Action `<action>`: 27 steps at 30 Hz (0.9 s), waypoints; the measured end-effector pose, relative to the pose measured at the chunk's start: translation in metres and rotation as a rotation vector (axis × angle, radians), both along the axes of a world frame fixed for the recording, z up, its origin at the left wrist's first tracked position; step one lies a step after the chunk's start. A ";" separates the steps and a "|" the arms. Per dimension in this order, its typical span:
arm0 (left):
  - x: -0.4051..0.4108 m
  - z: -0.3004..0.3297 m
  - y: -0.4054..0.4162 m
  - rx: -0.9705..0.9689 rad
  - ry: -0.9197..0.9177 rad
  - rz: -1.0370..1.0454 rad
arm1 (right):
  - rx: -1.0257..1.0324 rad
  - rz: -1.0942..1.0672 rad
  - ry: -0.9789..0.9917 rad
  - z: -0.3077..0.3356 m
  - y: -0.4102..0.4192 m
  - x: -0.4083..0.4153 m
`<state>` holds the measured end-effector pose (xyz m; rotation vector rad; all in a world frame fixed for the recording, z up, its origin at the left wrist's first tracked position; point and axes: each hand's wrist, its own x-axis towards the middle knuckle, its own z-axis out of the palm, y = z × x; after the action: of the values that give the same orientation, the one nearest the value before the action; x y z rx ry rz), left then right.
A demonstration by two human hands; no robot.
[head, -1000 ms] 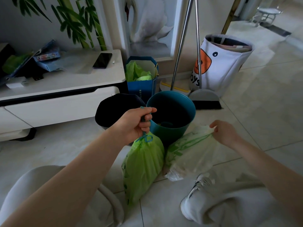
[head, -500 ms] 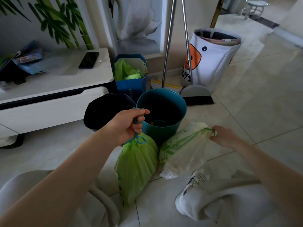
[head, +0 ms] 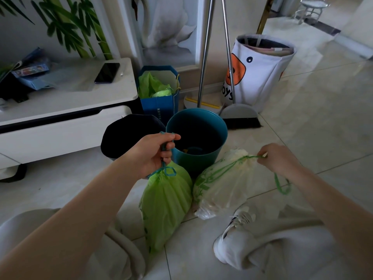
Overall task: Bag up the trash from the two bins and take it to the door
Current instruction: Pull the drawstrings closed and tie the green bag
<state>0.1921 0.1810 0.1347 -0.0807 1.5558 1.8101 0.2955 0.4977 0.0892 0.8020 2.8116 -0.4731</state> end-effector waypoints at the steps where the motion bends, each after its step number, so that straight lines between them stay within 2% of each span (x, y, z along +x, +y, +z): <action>1: 0.000 0.000 0.000 0.002 -0.004 -0.002 | -0.057 -0.020 0.015 0.002 -0.001 0.001; 5: -0.001 -0.003 0.000 -0.003 0.004 -0.007 | -0.184 -0.092 0.077 0.008 -0.005 0.005; 9: -0.001 -0.004 -0.001 -0.015 0.017 -0.009 | -0.097 -0.039 0.037 0.017 -0.010 0.007; 15: 0.000 -0.003 -0.002 -0.024 0.028 -0.010 | -0.093 -0.045 0.190 0.028 -0.018 0.006; 18: 0.000 -0.003 -0.003 -0.034 0.034 -0.013 | -0.045 -0.031 0.200 0.028 -0.024 0.005; 21: -0.001 -0.004 -0.004 -0.037 0.035 -0.017 | -0.052 -0.006 0.196 0.029 -0.030 0.003; 27: -0.004 -0.005 -0.009 -0.019 0.044 -0.030 | -0.131 0.118 0.340 0.035 -0.043 0.000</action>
<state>0.1885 0.1718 0.1296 -0.0263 1.5964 1.7853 0.2953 0.4546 0.1240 0.5708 3.0687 -0.8346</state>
